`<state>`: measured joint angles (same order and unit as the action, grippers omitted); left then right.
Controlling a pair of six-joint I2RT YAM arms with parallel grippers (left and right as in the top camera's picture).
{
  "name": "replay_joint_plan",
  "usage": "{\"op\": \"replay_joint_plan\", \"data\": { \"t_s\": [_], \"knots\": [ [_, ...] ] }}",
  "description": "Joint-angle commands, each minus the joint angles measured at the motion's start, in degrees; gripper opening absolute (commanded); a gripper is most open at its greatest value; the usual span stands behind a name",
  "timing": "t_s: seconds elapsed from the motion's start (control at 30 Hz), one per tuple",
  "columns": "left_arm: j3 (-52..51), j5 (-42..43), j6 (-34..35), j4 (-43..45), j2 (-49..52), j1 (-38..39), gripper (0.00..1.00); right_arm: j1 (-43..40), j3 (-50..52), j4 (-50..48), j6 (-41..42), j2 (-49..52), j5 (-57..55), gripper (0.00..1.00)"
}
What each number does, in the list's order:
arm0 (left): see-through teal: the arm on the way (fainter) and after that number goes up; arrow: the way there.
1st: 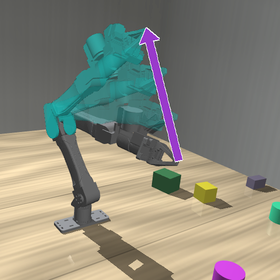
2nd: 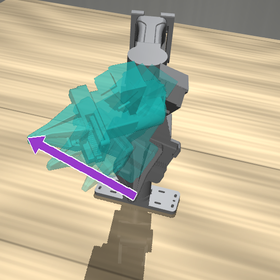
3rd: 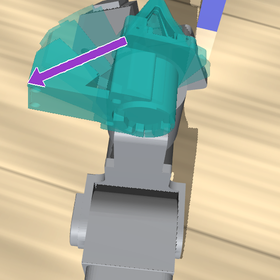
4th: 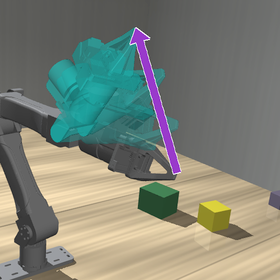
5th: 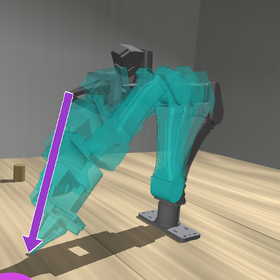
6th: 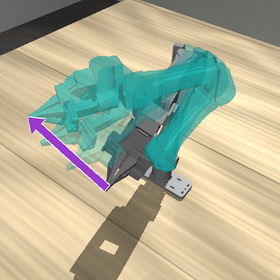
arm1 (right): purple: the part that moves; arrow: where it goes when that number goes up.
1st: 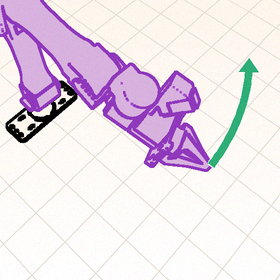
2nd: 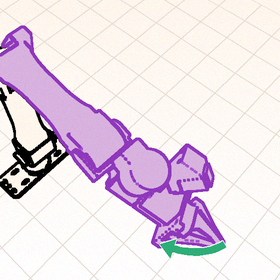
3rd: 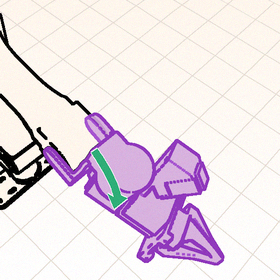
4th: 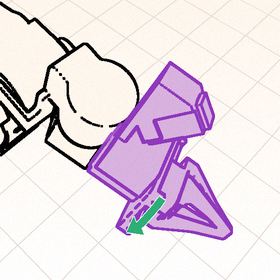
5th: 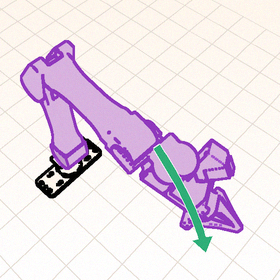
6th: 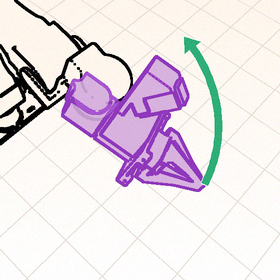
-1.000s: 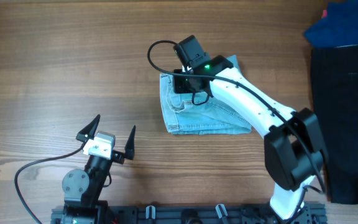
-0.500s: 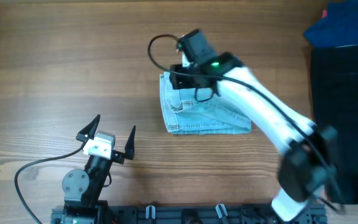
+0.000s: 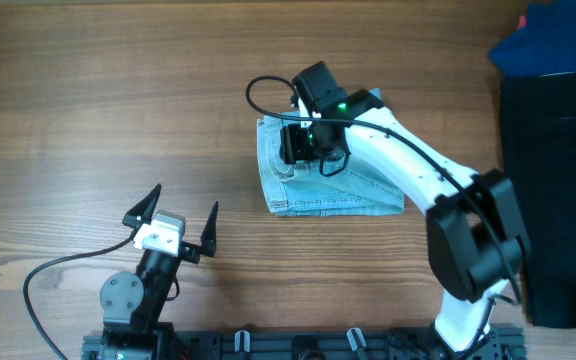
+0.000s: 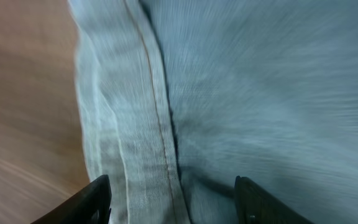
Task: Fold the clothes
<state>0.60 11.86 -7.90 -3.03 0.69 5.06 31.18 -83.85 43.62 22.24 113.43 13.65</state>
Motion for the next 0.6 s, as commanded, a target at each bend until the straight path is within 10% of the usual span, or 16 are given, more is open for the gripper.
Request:
{"op": "replay_joint_plan", "data": {
  "t_s": [0.0,0.57],
  "knots": [
    [-0.3,0.5,-0.7,-0.2,-0.5,-0.3,1.00,0.9,0.3,2.2,-2.6,1.1,8.1,0.63],
    [-0.3,0.5,-0.7,-0.2,-0.5,-0.3,1.00,11.6,1.3,7.9,3.5,-0.9,6.6,0.50]
  ]
}}
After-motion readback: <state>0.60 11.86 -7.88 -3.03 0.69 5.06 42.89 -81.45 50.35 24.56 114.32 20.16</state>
